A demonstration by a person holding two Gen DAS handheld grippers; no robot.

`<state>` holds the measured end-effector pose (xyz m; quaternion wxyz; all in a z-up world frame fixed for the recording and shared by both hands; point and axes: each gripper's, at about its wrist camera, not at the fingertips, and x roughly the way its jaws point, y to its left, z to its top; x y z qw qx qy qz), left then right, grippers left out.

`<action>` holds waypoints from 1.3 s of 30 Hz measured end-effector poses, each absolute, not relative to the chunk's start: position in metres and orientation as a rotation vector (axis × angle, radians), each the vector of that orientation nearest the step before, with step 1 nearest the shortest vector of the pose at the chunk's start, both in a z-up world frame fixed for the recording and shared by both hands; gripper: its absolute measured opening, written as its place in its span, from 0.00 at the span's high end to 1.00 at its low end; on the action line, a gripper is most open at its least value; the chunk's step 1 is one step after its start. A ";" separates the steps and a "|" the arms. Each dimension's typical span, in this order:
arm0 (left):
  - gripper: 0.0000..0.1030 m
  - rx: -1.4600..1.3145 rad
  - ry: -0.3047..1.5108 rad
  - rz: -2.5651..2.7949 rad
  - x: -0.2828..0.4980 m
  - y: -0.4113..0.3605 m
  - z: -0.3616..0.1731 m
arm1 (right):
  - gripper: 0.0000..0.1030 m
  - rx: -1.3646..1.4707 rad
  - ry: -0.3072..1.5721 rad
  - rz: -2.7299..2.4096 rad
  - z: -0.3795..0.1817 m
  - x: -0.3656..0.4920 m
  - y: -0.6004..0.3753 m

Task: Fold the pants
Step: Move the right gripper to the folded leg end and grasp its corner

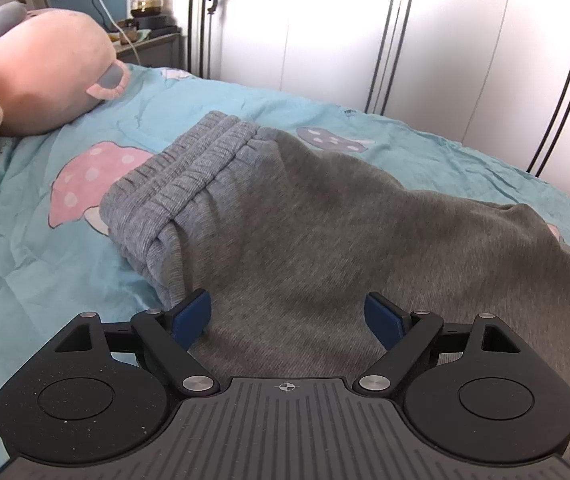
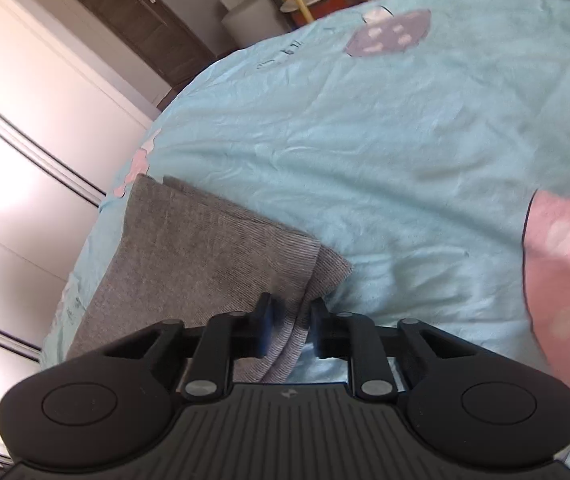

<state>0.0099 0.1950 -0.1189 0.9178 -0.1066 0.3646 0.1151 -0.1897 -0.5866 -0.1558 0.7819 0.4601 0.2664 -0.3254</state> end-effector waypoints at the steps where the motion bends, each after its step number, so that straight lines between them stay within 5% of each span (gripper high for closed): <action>1: 0.14 -0.220 0.751 0.237 0.010 0.195 -0.119 | 0.80 0.996 0.572 -0.697 -0.157 -0.189 -0.588; 11: 0.13 -0.220 0.762 0.235 0.009 0.195 -0.121 | 0.63 1.049 0.549 -0.661 -0.160 -0.187 -0.593; 19: 0.13 -0.222 0.765 0.236 0.010 0.195 -0.121 | 0.64 1.009 0.569 -0.675 -0.157 -0.180 -0.589; 23: 0.13 -0.226 0.768 0.236 0.010 0.196 -0.121 | 0.81 0.983 0.567 -0.666 -0.157 -0.181 -0.588; 39: 0.10 -0.267 0.781 0.246 0.010 0.201 -0.123 | 0.64 1.294 0.380 -0.596 -0.180 -0.210 -0.608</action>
